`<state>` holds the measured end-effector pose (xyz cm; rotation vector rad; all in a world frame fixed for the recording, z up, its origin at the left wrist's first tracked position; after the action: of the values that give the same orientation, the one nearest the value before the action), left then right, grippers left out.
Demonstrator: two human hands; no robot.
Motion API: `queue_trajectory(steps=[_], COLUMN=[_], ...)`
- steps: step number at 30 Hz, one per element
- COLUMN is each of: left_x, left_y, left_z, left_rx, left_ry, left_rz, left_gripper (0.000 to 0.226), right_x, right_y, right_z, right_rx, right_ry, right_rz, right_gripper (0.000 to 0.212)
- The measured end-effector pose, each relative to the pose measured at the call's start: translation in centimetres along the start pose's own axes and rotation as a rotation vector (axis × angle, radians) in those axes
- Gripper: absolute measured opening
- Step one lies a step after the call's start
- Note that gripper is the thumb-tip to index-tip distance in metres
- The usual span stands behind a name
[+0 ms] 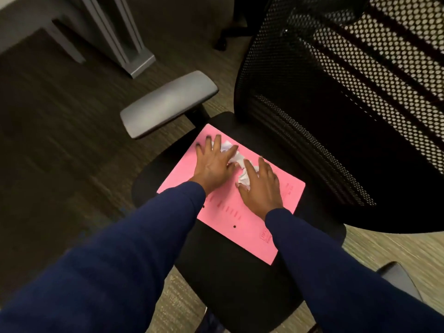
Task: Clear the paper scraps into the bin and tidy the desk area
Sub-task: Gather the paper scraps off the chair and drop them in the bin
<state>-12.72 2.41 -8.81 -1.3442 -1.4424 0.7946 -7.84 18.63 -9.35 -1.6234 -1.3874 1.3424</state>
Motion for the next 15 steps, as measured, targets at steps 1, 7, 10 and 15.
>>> queue_trajectory(steps=[1,7,10,15], left_x=[0.0,0.5,0.5,-1.2], left_y=[0.2,0.9,1.1,1.5], left_z=[-0.4,-3.6,-5.3,-7.3], left_rx=[0.012,0.084,0.091,0.062], left_ry=[0.033,0.161,0.218,0.193], left_rz=[0.021,0.006,0.001,-0.036], left_gripper=[0.055,0.036,0.029,0.024], right_x=[0.0,-1.0,-1.7,-3.1], right_y=[0.2,1.0,1.4,2.1], right_z=[-0.4,-2.6,-3.7,-5.2], right_rx=[0.02,0.099,0.087,0.052], right_ry=[-0.009,-0.021,-0.001,0.011], right_rz=[-0.026,-0.066,-0.033,0.069], right_gripper=[0.066,0.049,0.04,0.022])
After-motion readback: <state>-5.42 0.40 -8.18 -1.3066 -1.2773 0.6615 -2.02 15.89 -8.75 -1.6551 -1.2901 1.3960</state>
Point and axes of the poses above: each hand's wrist, its own z-axis towards the middle knuckle, its own y-axis out of the palm, x = y × z, the point moved 1 cm from there along z, towards the middle knuckle, and after that the axes turned 1 degree about -x, right-handed, at the moved point
